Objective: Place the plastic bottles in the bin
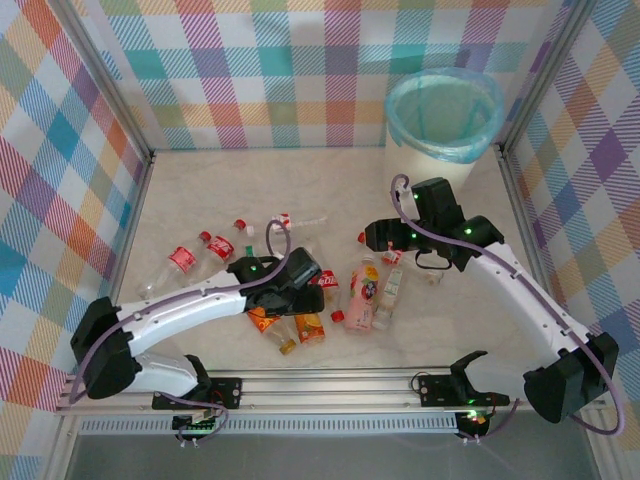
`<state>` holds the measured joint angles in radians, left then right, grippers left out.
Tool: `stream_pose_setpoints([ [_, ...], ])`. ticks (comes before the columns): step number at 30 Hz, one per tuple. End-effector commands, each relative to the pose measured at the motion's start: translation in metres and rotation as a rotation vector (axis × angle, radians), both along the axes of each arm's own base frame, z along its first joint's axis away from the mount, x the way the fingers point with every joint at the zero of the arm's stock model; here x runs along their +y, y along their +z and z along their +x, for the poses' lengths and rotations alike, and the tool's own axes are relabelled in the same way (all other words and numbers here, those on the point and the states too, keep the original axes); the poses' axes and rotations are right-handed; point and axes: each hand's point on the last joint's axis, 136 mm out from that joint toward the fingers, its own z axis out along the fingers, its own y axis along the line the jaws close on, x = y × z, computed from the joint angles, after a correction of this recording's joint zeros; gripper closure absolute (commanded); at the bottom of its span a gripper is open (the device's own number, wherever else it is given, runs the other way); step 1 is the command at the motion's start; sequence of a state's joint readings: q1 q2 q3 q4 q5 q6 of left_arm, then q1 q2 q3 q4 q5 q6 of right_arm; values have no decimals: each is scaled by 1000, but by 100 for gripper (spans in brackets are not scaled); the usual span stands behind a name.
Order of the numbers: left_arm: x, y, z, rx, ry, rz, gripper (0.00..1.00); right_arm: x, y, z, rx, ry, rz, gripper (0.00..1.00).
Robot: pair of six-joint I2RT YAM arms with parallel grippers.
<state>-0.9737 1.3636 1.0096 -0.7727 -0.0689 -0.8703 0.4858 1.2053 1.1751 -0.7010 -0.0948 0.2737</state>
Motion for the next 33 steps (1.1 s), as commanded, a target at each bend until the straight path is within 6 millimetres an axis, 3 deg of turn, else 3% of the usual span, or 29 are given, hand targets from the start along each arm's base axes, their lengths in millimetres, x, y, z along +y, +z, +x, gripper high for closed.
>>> stream_pose_setpoints([
  [1, -8, -20, -9, 61, -22, -1, 21, -1, 8, -5, -23, 0, 15, 18],
  [11, -8, -58, -7, 102, -17, 73, 21, -1, 8, -7, -38, 9, 15, 16],
  [20, -9, -72, -7, 125, -30, 113, 27, -4, 6, -7, -48, 14, -10, 15],
  [27, -1, -68, -6, 111, -23, 140, 39, -7, 9, -8, -59, 6, -14, 15],
  [33, 14, -40, -3, 46, 19, 134, 46, -9, 24, -10, -93, 2, 4, 16],
])
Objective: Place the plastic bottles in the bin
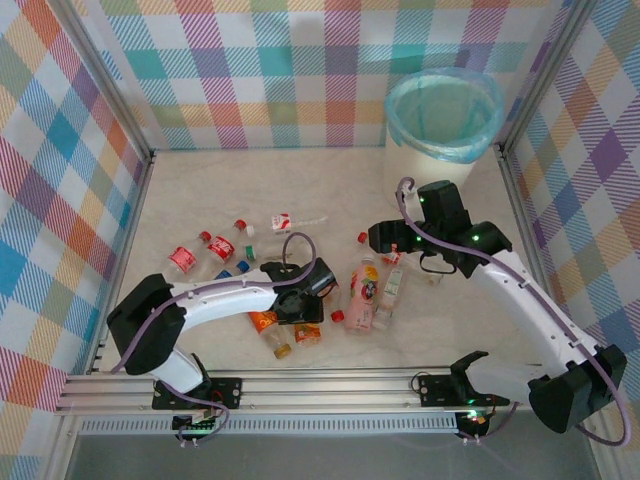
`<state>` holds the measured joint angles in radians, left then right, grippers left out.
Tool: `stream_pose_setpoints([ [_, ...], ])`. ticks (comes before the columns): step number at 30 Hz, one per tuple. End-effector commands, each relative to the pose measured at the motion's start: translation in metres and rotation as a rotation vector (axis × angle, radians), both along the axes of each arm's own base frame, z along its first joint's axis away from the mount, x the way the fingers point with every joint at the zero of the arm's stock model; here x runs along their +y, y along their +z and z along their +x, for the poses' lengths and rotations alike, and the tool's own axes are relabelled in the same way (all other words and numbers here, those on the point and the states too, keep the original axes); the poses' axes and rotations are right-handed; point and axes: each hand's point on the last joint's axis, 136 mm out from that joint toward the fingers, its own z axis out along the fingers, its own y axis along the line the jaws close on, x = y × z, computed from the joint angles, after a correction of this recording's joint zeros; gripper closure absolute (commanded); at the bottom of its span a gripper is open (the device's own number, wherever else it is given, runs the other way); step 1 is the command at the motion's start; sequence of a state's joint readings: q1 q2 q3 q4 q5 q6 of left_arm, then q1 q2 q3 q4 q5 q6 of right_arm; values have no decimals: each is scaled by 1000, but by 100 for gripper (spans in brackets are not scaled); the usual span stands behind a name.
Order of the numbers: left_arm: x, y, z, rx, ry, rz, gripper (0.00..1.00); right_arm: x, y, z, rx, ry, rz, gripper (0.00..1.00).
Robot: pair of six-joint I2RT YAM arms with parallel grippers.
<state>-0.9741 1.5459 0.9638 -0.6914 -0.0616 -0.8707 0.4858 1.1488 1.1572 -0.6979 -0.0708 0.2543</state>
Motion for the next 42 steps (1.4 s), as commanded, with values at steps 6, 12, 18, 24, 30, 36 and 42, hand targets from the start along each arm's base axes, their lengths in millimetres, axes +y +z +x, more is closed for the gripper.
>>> stream_pose_setpoints([
  [6, 32, 91, 6, -225, 30, -63, 51, 5, 53, -10, -102, 36, 86, 21],
  [12, 22, 203, 25, -630, -209, -236, 65, 47, 136, -33, -226, 278, 356, 29],
  [18, 2, 269, 27, -940, -560, -231, 67, 81, 194, -51, -195, 488, 586, 38],
  [24, -26, 285, 12, -991, -778, -298, 68, 98, 204, -47, -148, 541, 594, 42],
  [30, -43, 281, 5, -957, -834, -366, 69, 112, 188, -48, -104, 561, 534, 46],
  [36, -40, 282, 2, -975, -837, -380, 69, 118, 174, -49, -79, 575, 480, 54],
  [42, -40, 283, 1, -964, -828, -385, 68, 119, 170, -50, -95, 585, 424, 69],
])
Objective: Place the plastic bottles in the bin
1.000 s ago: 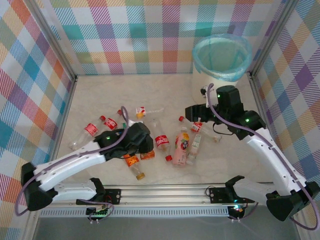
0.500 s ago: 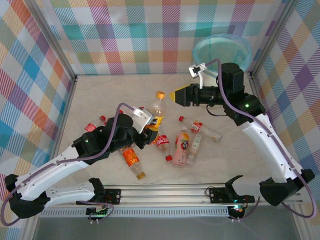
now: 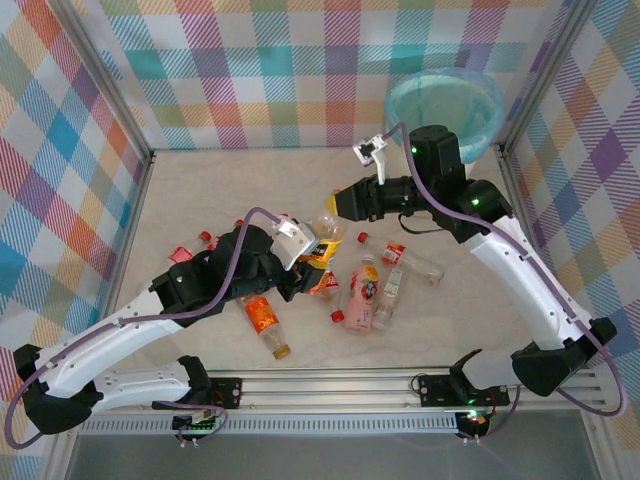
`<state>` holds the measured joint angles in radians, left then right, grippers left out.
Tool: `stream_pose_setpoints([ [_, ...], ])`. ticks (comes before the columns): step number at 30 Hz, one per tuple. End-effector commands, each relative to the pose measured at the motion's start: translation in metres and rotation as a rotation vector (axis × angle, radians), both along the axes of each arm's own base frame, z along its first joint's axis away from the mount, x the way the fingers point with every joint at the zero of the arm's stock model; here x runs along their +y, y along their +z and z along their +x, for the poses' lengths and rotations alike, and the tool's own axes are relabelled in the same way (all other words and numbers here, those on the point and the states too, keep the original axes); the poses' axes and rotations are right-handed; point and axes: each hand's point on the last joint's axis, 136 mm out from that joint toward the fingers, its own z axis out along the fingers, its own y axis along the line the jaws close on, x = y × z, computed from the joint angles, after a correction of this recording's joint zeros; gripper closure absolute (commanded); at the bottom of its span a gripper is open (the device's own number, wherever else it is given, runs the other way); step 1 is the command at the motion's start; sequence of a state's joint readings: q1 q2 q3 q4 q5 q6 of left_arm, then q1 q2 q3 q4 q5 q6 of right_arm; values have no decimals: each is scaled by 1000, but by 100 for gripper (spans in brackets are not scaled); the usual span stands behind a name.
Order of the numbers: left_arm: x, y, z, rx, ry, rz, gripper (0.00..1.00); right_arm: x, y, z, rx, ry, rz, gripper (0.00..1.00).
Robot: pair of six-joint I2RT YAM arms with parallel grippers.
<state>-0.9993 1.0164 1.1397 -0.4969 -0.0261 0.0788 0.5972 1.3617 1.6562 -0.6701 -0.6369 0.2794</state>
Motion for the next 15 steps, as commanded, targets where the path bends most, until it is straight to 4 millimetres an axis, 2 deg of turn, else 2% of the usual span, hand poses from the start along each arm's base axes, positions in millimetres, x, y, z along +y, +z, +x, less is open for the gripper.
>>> stream_pose_setpoints([
  [1, -3, 16, -6, -34, -28, -47, 68, -1, 6, -6, -37, 15, -25, 71],
  [4, -1, 16, -4, -36, -15, -47, 62, -5, 10, -2, -63, -12, -40, 79],
  [6, 2, 20, -3, -44, -2, -55, 42, -11, 15, 5, -99, -66, -71, 87],
  [9, 9, 36, 6, -80, 74, -103, 12, -26, 30, 24, -178, -176, -157, 89],
  [11, 16, 53, 16, -116, 142, -147, 1, -39, 43, 43, -239, -252, -227, 90],
  [15, 20, 96, 30, -192, 216, -197, 0, -73, 71, 99, -365, -451, -345, 93],
])
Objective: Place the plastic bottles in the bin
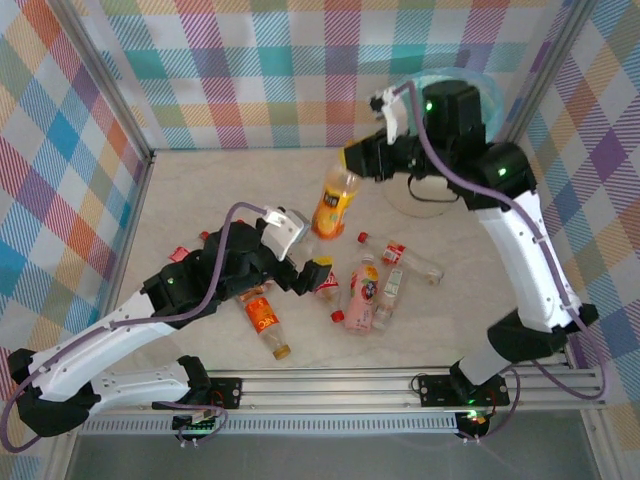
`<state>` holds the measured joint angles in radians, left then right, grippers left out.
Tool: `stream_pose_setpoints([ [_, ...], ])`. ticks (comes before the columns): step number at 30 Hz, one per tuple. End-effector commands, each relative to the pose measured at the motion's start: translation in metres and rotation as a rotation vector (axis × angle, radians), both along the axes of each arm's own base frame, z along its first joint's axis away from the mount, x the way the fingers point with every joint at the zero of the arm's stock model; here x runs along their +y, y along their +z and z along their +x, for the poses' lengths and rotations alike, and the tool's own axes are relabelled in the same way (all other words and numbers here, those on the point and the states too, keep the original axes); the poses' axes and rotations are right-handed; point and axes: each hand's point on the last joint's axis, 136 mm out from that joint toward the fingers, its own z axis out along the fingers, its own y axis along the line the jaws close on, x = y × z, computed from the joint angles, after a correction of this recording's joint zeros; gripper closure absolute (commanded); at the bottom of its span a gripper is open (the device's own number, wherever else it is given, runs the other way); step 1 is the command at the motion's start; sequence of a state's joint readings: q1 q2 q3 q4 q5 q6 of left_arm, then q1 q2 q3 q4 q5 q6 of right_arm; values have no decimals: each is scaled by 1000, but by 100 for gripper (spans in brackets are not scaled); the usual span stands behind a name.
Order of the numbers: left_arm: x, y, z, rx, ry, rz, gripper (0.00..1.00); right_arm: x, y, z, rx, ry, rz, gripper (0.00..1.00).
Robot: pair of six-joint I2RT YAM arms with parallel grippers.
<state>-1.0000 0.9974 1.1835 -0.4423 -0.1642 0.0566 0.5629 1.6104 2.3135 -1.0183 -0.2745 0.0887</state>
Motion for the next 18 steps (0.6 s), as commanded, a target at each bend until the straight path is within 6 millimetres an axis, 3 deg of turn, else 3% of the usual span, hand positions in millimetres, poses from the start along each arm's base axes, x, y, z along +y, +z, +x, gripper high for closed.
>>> stream_pose_setpoints([
  [1, 5, 65, 14, -112, 91, -114, 0, -47, -3, 48, -82, -226, -172, 93],
  [4, 1, 91, 24, -112, 133, -125, 0, -73, 13, 91, -166, -377, -167, 97],
  [9, -19, 101, 40, -54, 163, -150, 0, -124, 47, 148, -310, -651, -98, 100],
  [14, -31, 89, 54, 25, 192, -165, 0, -146, 81, 166, -412, -777, 18, 100],
  [18, -27, 72, 64, 87, 225, -172, 0, -154, 94, 173, -459, -815, 58, 100],
])
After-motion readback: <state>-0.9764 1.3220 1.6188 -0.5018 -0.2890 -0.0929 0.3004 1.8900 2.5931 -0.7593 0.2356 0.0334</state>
